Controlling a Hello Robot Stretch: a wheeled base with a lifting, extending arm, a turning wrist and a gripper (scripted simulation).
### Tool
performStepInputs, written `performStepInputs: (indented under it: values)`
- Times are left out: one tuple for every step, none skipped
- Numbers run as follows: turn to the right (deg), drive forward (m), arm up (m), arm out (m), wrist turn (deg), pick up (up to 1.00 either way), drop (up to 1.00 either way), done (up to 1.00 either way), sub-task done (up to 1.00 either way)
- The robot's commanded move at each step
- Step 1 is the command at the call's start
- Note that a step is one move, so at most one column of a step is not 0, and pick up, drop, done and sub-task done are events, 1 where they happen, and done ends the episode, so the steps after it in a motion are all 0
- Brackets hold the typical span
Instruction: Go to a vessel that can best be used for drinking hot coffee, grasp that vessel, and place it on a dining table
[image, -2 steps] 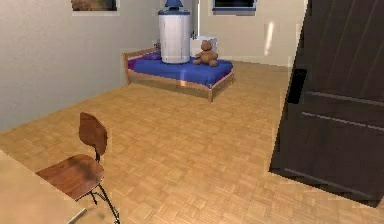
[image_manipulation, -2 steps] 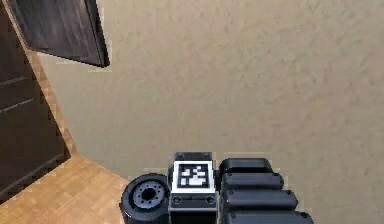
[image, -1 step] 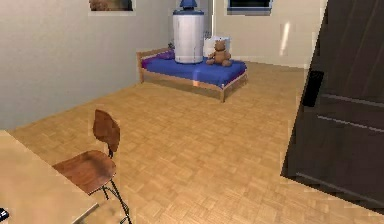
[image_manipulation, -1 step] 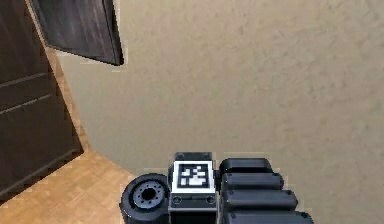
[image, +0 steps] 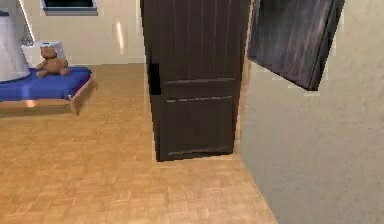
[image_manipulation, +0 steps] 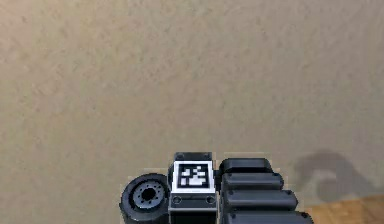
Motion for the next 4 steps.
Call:
performStepInputs:
  values:
    - [-45.0, 0.00, 0.00, 0.00, 0.0, 0.00, 0.00, 0.00, 0.00]
    - [36.0, 0.00, 0.00, 0.00, 0.0, 0.00, 0.00, 0.00, 0.00]
    - [-45.0, 0.00, 0.00, 0.00, 0.0, 0.00, 0.00, 0.00, 0.00]
    - [-45.0, 0.00, 0.00, 0.00, 0.0, 0.00, 0.00, 0.00, 0.00]
